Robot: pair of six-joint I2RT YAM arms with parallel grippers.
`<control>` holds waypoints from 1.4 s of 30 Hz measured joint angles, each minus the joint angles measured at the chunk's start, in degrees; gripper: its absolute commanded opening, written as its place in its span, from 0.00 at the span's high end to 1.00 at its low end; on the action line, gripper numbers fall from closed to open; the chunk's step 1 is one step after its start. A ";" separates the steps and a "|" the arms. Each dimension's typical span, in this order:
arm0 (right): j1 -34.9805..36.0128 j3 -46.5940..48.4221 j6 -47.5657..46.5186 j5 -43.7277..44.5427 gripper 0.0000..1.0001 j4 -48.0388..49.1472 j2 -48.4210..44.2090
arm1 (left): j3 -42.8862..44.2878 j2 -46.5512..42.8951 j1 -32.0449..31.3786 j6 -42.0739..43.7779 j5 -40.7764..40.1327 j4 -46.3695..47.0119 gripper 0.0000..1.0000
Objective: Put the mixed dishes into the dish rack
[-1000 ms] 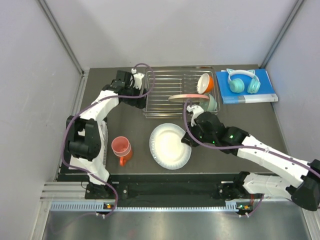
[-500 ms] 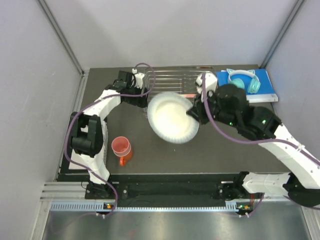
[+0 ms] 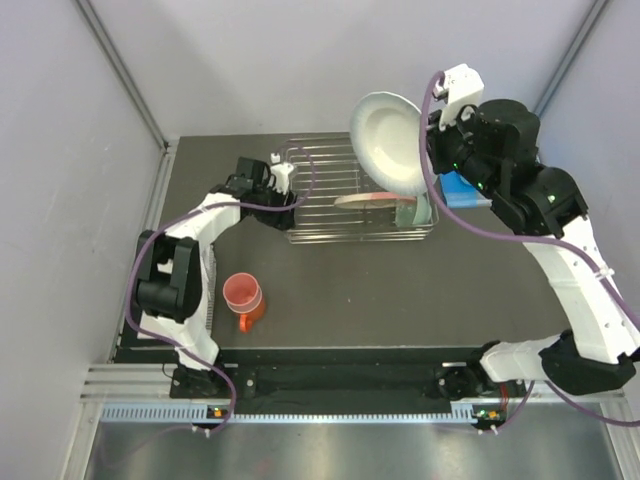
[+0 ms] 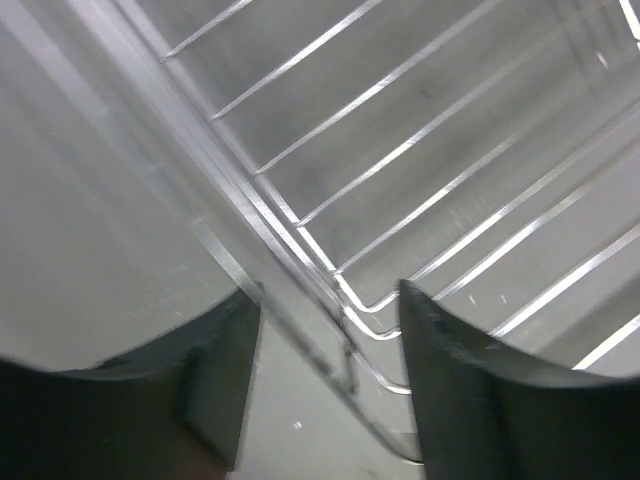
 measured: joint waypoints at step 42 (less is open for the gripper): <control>-2.75 -35.08 -32.35 -8.98 1.00 23.47 -2.80 | -5.64 -14.10 0.70 27.43 2.01 -29.35 0.04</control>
